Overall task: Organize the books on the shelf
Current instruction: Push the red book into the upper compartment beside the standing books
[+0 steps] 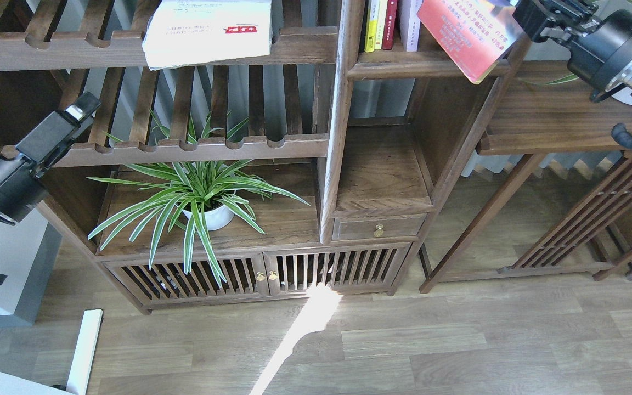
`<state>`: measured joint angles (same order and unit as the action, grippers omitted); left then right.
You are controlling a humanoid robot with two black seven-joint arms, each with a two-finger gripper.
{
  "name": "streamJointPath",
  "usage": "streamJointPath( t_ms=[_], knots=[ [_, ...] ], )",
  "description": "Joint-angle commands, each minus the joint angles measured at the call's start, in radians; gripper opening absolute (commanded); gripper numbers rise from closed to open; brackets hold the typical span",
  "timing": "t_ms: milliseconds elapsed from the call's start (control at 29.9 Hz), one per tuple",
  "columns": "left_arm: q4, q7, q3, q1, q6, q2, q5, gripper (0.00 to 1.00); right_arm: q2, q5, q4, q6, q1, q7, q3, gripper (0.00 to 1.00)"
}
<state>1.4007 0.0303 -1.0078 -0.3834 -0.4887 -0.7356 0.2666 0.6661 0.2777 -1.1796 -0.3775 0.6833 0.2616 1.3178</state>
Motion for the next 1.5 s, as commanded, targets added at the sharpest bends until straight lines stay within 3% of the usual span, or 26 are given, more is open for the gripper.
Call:
streamJointPath(
  t_ms=[0,769,1036,1471],
  knots=[
    [0.0,-0.001,0.0,0.003,0.0,0.001,0.0,0.98,0.003,0.027,0.023,0.0,0.031,0.004,-0.002,0.01],
    [0.001,-0.003,-0.005,0.034,0.0,0.015,0.002,0.98,-0.029,0.167,0.098,0.02,0.128,0.007,-0.051,0.01],
    [0.0,-0.001,-0.005,0.035,0.0,0.019,0.0,0.98,-0.046,0.166,0.095,0.117,0.131,0.011,-0.049,0.01],
    [0.0,-0.004,-0.005,0.043,0.0,0.03,0.002,0.98,-0.138,0.161,0.058,0.304,0.182,0.099,-0.057,0.0]
  ],
)
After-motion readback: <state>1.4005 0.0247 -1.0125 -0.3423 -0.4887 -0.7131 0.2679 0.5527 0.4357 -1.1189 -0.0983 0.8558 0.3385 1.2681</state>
